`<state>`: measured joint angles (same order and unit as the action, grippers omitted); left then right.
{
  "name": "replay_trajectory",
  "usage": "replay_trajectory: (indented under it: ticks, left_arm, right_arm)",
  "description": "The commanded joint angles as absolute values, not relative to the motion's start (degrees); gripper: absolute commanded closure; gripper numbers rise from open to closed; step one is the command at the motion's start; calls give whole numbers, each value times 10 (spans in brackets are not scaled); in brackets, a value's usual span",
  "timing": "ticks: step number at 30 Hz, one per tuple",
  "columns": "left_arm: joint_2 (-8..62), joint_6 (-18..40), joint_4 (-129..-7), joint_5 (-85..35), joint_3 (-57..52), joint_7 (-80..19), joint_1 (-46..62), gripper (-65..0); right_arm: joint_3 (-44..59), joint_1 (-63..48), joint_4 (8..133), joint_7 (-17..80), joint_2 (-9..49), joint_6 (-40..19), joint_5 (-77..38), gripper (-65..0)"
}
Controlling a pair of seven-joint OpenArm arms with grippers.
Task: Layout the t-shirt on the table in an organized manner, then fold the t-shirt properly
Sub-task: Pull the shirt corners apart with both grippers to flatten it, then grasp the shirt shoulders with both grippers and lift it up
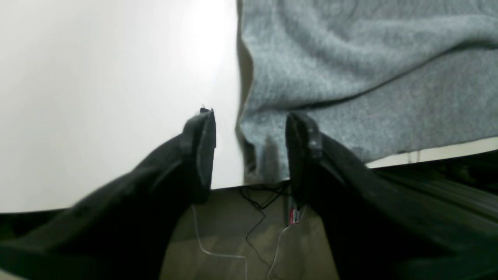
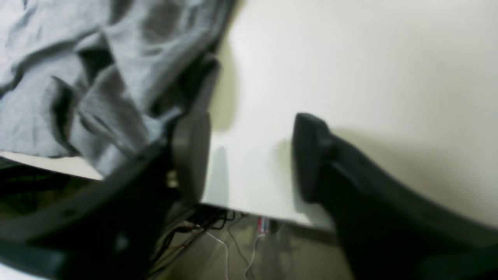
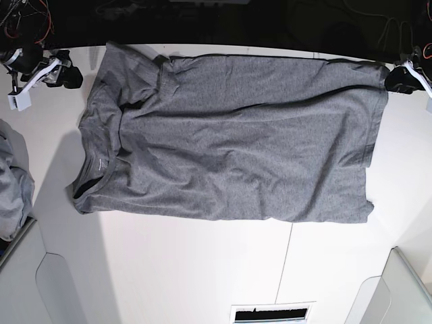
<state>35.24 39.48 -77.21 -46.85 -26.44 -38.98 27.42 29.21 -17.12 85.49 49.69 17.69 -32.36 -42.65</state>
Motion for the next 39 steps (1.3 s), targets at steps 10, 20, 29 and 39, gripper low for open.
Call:
replay_trajectory:
  ticks: [10,20,29,39]
  left_arm:
    - [351,397,-779,-396,-195,-323,272,-329]
    - [349,399,-780,-437,-180,-293,246,0]
    - [350,400,-857,-545,-210,-304,257,0]
    - [345,400,-993,-595,-331,-305,357,0]
  right_arm:
    - [169,-167,863,467,122,-328,-420,-375]
    - [169,-165,871,422,87,-328,-425,0]
    - [169,-183,1000,571,89,-339,-474,0]
    - [180,-324,1183,572,89,-351,-508,0]
